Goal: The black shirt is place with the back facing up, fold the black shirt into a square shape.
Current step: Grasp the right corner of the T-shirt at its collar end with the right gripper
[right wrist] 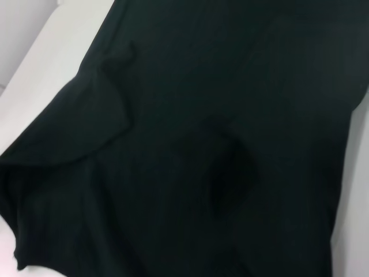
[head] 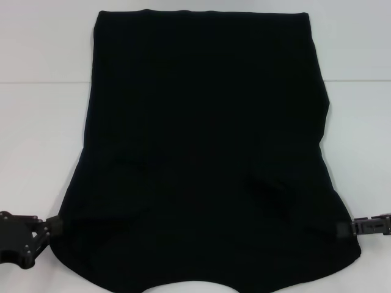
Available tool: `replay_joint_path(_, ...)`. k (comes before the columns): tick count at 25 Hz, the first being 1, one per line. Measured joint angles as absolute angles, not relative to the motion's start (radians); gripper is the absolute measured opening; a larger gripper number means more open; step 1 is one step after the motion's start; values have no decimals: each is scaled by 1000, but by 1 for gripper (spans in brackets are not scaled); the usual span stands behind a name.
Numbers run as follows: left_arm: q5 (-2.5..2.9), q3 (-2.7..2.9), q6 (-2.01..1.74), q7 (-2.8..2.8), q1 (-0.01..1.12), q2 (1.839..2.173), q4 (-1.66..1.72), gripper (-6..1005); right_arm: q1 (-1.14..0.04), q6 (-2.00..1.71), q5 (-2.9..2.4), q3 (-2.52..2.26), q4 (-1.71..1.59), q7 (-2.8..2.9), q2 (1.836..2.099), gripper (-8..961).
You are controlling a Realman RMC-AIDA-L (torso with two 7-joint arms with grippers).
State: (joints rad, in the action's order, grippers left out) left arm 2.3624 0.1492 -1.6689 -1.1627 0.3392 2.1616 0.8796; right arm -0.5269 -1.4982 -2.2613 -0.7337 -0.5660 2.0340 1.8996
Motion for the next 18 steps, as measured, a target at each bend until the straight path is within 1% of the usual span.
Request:
replay_joint_path(4, 2362, 149, -1669, -1163, 343, 2160, 881, 7, -521, -1497, -2261, -727, -561, 2033, 1896, 916)
replay_joint_path(10, 2362, 152, -1665, -1163, 349, 2160, 881, 8, -520, -1496, -2262, -731, -558, 2028, 1904, 916)
replay_joint_path(18, 2361, 153, -1653, -1163, 352, 2158, 879, 8, -542, -1514, -2299, -734, -557, 2032, 1926, 916)
